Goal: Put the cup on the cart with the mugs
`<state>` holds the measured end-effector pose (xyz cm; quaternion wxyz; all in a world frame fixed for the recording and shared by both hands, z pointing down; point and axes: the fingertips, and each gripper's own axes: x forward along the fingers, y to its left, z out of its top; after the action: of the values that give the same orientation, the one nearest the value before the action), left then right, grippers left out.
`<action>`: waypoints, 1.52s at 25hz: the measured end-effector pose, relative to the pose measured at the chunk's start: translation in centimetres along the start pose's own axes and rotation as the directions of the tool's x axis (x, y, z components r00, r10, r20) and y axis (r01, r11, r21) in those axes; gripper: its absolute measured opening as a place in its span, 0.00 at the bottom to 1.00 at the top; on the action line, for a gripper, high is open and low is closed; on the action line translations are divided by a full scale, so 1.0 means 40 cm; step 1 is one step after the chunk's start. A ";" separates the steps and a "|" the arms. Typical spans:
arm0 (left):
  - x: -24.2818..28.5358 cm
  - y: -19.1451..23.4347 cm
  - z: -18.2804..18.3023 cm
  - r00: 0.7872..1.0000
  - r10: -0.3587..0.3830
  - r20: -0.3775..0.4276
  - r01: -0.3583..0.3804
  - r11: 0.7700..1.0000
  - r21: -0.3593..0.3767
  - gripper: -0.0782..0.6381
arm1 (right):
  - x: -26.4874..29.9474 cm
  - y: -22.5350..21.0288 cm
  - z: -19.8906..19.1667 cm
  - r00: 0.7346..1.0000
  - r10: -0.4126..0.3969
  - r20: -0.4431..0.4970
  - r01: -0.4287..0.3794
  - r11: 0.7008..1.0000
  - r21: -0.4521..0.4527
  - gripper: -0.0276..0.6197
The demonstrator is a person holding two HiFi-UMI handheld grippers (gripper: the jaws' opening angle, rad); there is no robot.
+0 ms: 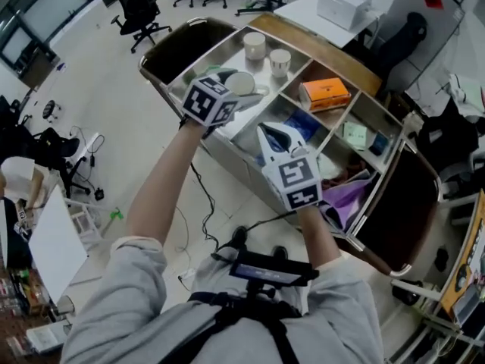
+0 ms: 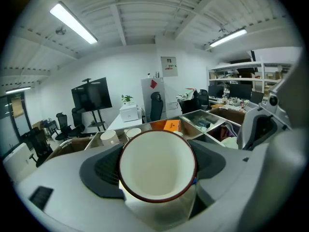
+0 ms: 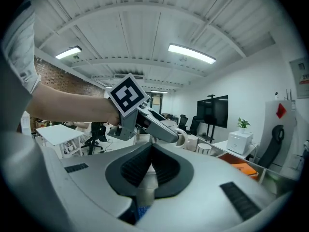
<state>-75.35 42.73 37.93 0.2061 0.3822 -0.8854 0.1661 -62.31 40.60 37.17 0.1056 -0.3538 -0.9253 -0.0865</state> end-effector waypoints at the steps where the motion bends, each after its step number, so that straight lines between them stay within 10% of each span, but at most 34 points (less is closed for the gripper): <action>1: 0.023 0.017 -0.001 1.000 -0.015 -0.009 0.015 1.000 0.005 0.69 | 0.021 -0.008 0.000 1.000 -0.014 -0.006 0.014 1.000 0.006 0.05; 15: 0.260 0.126 -0.056 0.981 -0.153 -0.119 0.152 0.988 -0.022 0.69 | 0.159 -0.060 -0.030 0.988 -0.124 -0.097 0.130 0.990 0.056 0.05; 38: 0.429 0.149 -0.167 0.958 -0.170 -0.232 0.156 0.985 -0.080 0.69 | 0.154 -0.114 -0.070 0.975 -0.187 -0.123 0.197 0.977 0.079 0.05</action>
<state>-88.90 39.20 51.32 0.3354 0.4246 -0.8244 0.1660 -69.50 40.52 41.06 0.1659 -0.2520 -0.9505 -0.0745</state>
